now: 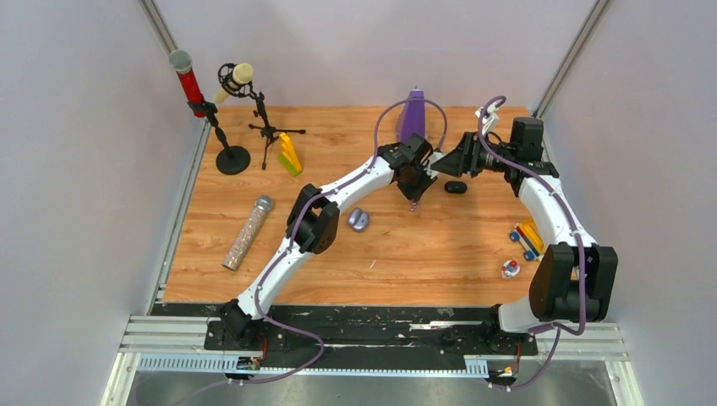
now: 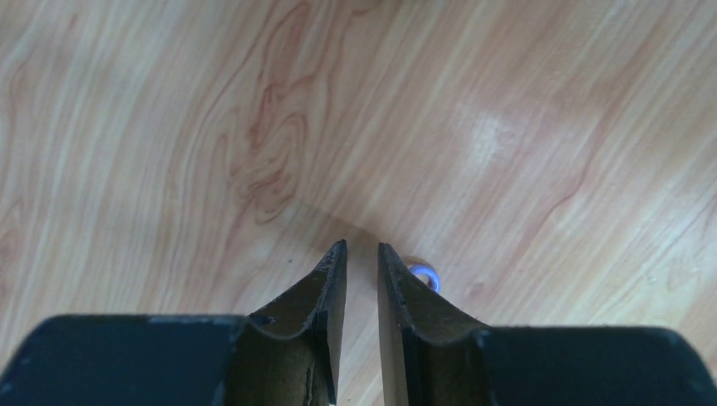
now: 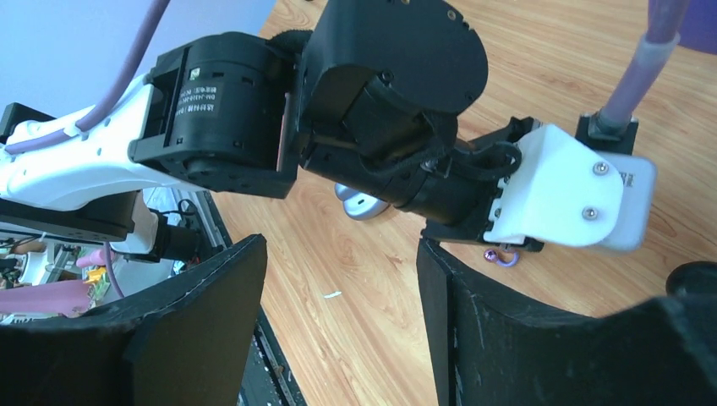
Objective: Insert the wireless bluetooth earbuds into the charging case
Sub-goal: Move the earbud to the center of the board, then pick up the earbud from the center of the board.
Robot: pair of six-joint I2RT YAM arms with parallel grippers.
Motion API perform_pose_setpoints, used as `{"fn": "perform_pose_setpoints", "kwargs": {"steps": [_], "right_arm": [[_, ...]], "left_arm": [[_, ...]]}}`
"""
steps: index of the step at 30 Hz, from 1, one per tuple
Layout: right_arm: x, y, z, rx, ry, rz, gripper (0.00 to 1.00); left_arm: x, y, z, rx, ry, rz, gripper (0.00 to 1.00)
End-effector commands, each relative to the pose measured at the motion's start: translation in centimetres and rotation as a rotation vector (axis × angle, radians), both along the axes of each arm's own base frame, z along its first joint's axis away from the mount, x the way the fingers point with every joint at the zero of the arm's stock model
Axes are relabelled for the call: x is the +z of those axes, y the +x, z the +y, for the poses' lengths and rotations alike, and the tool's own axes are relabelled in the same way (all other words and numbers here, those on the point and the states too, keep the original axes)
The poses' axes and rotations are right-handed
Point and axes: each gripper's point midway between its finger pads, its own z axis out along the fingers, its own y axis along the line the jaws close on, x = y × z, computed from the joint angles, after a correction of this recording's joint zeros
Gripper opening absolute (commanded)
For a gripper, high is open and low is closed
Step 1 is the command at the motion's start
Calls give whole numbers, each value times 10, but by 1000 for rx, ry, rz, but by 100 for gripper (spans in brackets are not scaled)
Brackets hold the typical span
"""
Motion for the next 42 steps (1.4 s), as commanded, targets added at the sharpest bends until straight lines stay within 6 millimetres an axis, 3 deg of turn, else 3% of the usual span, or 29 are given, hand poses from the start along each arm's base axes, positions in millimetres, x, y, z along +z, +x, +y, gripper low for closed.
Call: {"fn": "perform_pose_setpoints", "kwargs": {"steps": [1,6,9,12,13,14,15,16,19,24,33,42], "right_arm": [[24,-5,-4,11,20,-84,67],[18,-3,-5,3,22,-69,66],[9,-1,-8,-8,35,-22,66],[3,1,-13,-34,62,15,66],[2,0,-15,-44,72,20,65],[1,0,-18,-53,85,25,65],[1,-1,-21,-67,95,30,65],[0,-2,-23,-79,102,32,65],[-7,-4,-27,-116,100,35,65],[-43,0,-31,-168,96,143,62],[-99,18,-32,-217,93,332,59],[-133,20,-14,-176,86,443,42]], "left_arm": [[18,2,-14,14,-57,-12,28],[52,11,-17,45,-107,-64,29],[79,25,-9,110,-153,-82,34],[109,28,-2,131,-197,-92,35],[105,25,2,124,-185,-84,36],[115,22,4,117,-197,-89,36],[105,14,6,101,-185,-59,36],[111,10,7,91,-194,-54,36],[95,-10,12,61,-186,19,36],[80,-25,14,37,-184,86,35],[45,-22,13,74,-135,136,33],[32,-23,6,83,-143,185,32]]}}
